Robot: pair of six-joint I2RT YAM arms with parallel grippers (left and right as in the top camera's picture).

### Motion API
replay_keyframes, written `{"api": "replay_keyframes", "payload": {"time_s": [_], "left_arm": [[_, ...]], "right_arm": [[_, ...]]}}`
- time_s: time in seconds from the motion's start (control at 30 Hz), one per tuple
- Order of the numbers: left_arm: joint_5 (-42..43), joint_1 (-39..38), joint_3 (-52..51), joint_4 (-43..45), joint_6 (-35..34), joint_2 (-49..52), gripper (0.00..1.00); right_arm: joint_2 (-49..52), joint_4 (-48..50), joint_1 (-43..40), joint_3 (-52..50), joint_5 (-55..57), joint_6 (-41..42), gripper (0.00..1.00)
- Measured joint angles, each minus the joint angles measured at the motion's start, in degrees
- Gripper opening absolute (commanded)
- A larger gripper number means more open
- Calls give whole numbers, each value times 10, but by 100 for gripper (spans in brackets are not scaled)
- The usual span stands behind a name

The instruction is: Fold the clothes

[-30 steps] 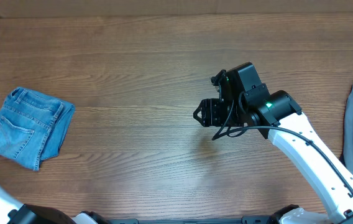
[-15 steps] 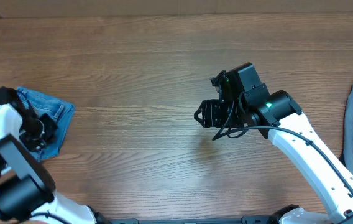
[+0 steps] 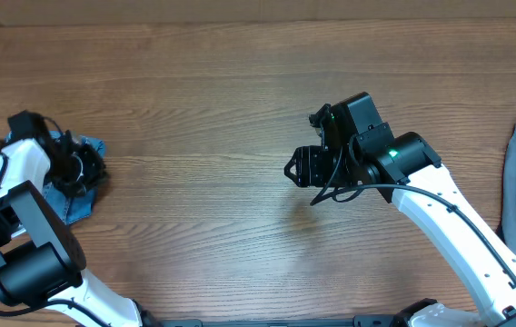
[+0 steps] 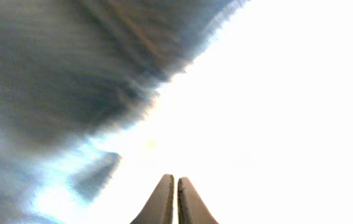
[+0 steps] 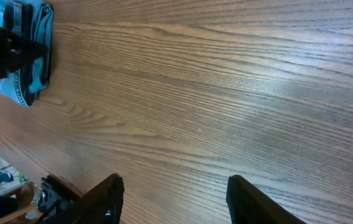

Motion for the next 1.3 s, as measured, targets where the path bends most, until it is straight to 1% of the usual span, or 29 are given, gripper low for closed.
{"api": "replay_keyframes", "payload": {"time_s": [0.1,0.17,0.23,0.3,0.33,0.4,0.53,0.63,0.77,0.97,1.03,1.17,1.23,1.3], "left_arm": [[-5,-8,63,-85,18,0,22],[-28,-7,120,-139,25,0,26],[-56,-2,169,-162,29,-2,26],[-81,4,199,-157,28,-7,14],[-92,7,205,-151,25,-9,10],[-117,13,208,-134,24,-13,6],[-153,21,184,-85,24,-9,4],[-165,20,146,-51,23,15,4],[-160,11,106,-34,22,84,4],[-154,-3,111,-29,21,91,4],[-151,-15,116,-26,15,92,6],[-115,-44,145,-27,-5,106,9],[-93,-55,172,-46,-12,116,13],[-80,-59,204,-78,-18,124,15]], "right_arm": [[0,-4,0,0,0,0,58],[0,-5,0,0,0,0,58],[0,-5,0,0,0,0,58],[0,-3,0,0,0,0,59],[0,-1,0,0,0,0,58],[0,-2,0,0,0,0,58],[0,-2,0,0,0,0,58],[0,-3,0,0,0,0,58],[0,-9,0,0,0,0,58],[0,-11,0,0,0,4,58],[0,-10,0,0,0,9,58],[0,-11,0,0,0,13,58],[0,-12,0,0,0,14,58],[0,-12,0,0,0,15,58]]}}
